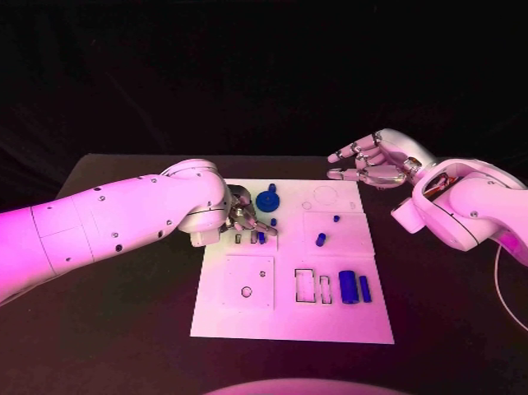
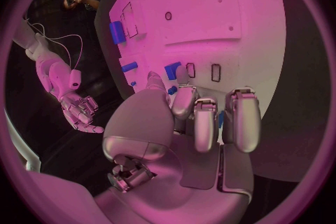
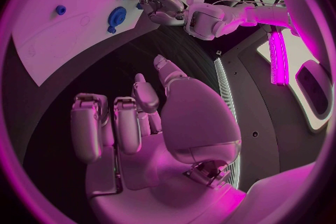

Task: Assemble the parts on the task board

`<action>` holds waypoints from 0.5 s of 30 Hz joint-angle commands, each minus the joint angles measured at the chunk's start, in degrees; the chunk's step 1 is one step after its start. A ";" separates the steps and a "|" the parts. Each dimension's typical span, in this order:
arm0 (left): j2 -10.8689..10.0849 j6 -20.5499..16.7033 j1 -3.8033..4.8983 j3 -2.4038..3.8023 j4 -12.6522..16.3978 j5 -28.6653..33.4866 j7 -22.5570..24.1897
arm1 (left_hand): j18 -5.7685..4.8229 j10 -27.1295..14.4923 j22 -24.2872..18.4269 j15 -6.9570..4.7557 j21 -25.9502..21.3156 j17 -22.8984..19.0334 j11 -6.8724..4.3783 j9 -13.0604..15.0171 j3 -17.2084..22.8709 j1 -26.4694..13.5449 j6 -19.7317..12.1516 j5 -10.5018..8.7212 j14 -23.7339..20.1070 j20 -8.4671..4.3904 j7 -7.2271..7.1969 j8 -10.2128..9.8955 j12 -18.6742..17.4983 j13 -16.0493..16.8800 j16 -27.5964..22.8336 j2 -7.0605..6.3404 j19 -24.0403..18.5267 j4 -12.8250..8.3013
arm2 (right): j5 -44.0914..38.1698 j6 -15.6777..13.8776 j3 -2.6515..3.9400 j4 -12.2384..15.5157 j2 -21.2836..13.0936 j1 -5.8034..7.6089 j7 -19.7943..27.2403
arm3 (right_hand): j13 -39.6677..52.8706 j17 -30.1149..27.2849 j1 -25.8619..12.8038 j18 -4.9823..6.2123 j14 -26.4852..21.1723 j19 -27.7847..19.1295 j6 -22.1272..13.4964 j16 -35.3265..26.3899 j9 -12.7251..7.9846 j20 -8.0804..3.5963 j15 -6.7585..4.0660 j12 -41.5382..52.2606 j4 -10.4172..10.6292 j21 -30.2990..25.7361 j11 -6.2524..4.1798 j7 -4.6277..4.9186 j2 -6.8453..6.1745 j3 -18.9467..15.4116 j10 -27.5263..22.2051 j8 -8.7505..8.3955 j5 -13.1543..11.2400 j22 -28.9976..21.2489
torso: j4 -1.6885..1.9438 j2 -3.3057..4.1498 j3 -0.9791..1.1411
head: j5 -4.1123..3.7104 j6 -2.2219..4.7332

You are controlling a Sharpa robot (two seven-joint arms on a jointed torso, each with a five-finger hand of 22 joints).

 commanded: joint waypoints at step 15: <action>0.72 2.18 0.07 0.02 -0.61 -0.21 -5.91 | -0.55 0.30 5.30 -0.49 0.48 15.09 -0.22 1.36 1.68 2.90 -0.68 -0.27 6.02 -0.39 -0.06 0.65 0.28 0.25 0.17 0.89 1.57 -0.87 | -0.28 1.31 0.00 0.04 0.11 -0.01 0.10 | -0.05 7.74 0.06 0.04 4.21 0.06 -0.06 -0.17 0.09 0.28 0.23 -0.12 0.20 -0.25 0.01 -0.15 0.20 -0.56 -0.42 0.27 0.50 2.64 | 0.03 -0.02 0.03 | -0.04 -0.57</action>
